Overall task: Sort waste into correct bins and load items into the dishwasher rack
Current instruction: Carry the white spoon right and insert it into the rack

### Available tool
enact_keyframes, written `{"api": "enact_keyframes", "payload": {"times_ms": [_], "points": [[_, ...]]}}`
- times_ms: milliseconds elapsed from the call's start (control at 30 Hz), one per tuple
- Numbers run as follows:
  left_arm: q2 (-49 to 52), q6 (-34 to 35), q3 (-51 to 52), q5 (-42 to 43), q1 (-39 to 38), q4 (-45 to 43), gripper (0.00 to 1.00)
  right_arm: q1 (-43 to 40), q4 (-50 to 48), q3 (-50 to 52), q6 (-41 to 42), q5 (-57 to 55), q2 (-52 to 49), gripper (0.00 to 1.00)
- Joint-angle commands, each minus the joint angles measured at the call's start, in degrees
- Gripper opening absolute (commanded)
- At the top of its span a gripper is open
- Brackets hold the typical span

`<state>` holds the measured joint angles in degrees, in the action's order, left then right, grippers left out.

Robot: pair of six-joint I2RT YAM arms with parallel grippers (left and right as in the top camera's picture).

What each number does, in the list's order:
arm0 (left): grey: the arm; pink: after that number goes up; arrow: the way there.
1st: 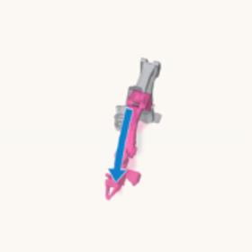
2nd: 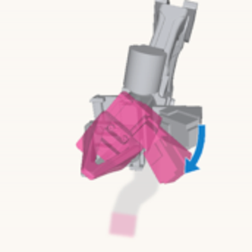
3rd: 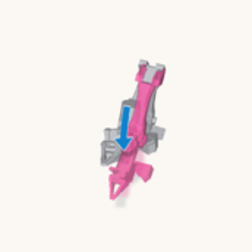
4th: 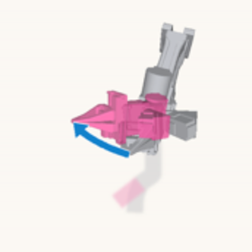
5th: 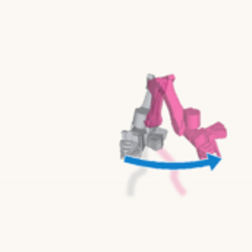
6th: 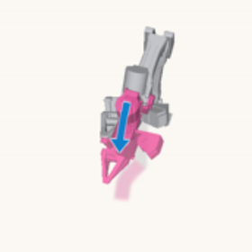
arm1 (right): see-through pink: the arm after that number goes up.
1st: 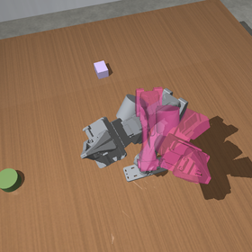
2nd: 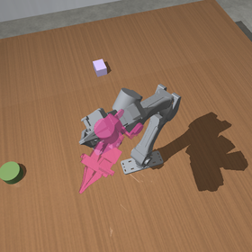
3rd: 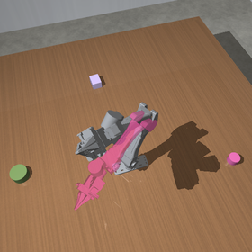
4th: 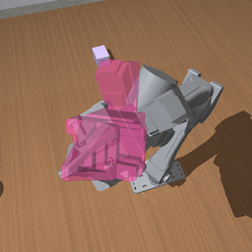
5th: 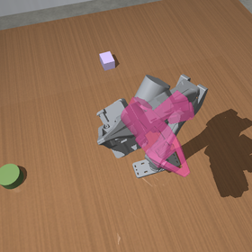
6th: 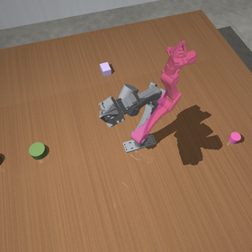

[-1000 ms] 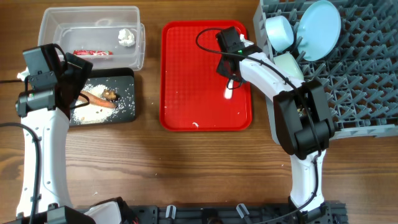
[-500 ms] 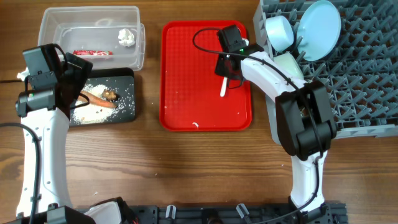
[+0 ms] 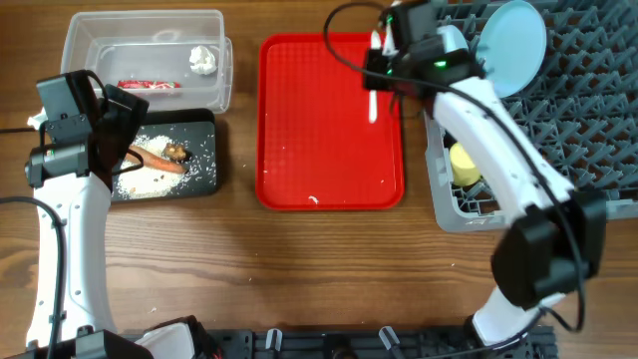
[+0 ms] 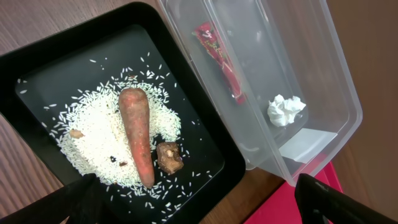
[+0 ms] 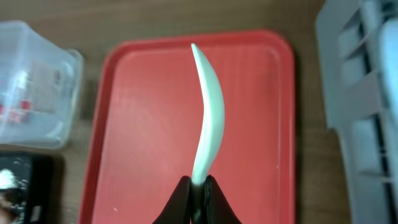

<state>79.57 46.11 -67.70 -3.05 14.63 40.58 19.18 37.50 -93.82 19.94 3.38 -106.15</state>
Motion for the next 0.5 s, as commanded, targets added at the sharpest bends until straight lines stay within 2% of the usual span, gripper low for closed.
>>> {"api": "enact_keyframes", "payload": {"times_ms": [0,267,467], "points": [[-0.13,-1.14,-0.57,0.46,0.28,0.02,1.0,-1.25,2.23,-0.26,-1.88,1.79,1.18,0.04],[-0.13,-1.14,-0.57,0.46,0.28,0.02,1.0,-13.79,10.03,-0.26,-1.51,0.39,15.06,0.04],[-0.13,-1.14,-0.57,0.46,0.28,0.04,1.0,-27.23,25.2,-0.24,19.87,-14.84,21.16,0.04]]}}
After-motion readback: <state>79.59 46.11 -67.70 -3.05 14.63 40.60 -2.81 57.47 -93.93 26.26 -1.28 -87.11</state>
